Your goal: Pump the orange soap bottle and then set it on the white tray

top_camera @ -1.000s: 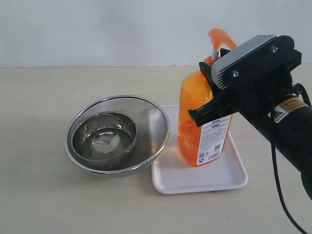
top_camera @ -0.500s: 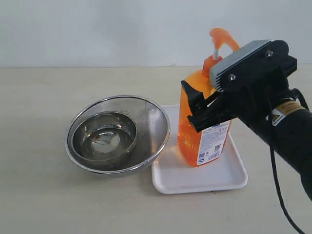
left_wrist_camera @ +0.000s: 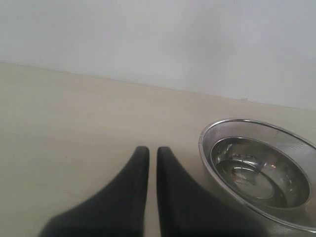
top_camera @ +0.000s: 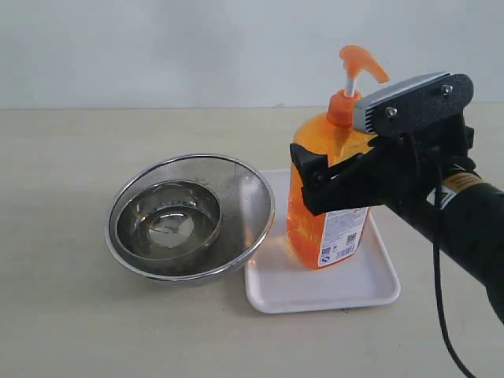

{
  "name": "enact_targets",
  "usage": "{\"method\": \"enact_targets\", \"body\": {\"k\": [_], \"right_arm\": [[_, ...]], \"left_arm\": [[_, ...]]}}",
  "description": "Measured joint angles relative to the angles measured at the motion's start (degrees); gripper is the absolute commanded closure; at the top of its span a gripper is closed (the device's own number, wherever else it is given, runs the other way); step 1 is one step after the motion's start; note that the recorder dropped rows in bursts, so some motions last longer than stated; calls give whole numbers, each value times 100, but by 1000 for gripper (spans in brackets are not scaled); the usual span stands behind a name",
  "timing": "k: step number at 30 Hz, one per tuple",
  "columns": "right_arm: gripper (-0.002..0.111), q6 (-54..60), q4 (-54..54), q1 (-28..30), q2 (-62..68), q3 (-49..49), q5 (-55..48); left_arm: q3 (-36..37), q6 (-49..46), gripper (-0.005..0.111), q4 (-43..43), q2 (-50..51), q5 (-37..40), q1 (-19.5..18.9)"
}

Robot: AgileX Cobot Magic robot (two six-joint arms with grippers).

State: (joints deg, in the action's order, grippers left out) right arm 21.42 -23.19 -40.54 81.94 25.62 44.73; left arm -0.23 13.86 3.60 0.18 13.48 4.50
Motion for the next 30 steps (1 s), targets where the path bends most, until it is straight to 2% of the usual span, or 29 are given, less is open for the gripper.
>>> {"method": "enact_targets", "body": {"k": [14,30], "right_arm": [[4,-349,-319,0,0,0,-836],[5,-1,-635,0,0,0,-1054]], "left_arm": [[0,0,101,0,0,0,0],[0,0,101,0,0,0,0]]}}
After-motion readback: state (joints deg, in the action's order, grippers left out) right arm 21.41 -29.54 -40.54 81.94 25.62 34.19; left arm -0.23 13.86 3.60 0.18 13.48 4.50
